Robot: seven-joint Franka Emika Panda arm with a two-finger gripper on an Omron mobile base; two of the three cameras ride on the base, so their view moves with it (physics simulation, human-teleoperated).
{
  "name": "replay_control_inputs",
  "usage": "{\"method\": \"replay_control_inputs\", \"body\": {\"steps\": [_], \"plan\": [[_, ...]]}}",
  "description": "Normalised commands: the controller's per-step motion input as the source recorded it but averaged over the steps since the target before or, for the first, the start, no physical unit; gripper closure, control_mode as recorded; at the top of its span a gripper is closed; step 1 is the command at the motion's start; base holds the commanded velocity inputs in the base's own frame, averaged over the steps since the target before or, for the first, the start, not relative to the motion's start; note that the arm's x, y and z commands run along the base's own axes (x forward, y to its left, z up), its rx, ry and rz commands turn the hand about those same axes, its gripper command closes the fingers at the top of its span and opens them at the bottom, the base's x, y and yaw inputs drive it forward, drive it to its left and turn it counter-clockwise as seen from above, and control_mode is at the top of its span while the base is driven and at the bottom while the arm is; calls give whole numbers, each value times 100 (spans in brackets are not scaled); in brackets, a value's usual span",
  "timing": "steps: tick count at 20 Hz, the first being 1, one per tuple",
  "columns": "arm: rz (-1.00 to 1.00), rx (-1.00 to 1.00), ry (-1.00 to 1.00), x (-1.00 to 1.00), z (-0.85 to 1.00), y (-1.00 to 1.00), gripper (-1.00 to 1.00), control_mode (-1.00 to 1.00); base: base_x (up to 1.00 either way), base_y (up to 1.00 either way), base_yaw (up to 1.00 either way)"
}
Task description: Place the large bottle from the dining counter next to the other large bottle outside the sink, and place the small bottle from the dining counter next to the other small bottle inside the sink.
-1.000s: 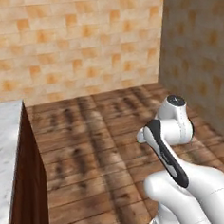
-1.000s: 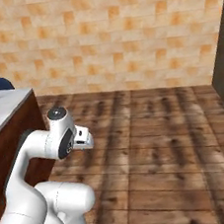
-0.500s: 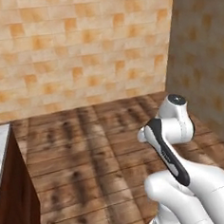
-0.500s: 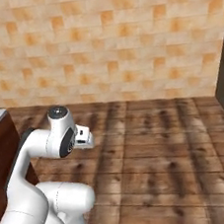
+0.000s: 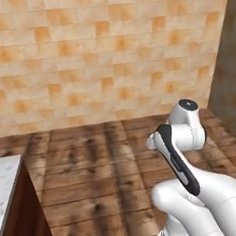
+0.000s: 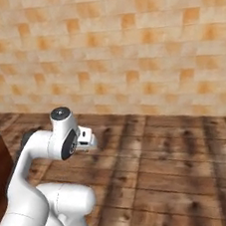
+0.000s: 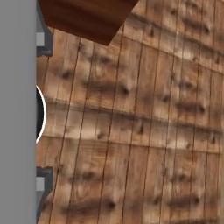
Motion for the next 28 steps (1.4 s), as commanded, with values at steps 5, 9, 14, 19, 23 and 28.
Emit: {"method": "replay_control_inputs", "body": {"steps": [5,9,14,19,23,28], "plan": [[0,0,0,0,0,0,-100,100,100,-17,42],[0,0,0,0,0,0,-100,100,100,-26,48],[0,0,0,0,0,0,-100,100,100,-23,53],[0,0,0,0,0,0,-100,100,100,-21,56],[0,0,0,0,0,0,-100,100,100,-13,56],[0,0,0,0,0,0,-100,100,100,-15,57]]}}
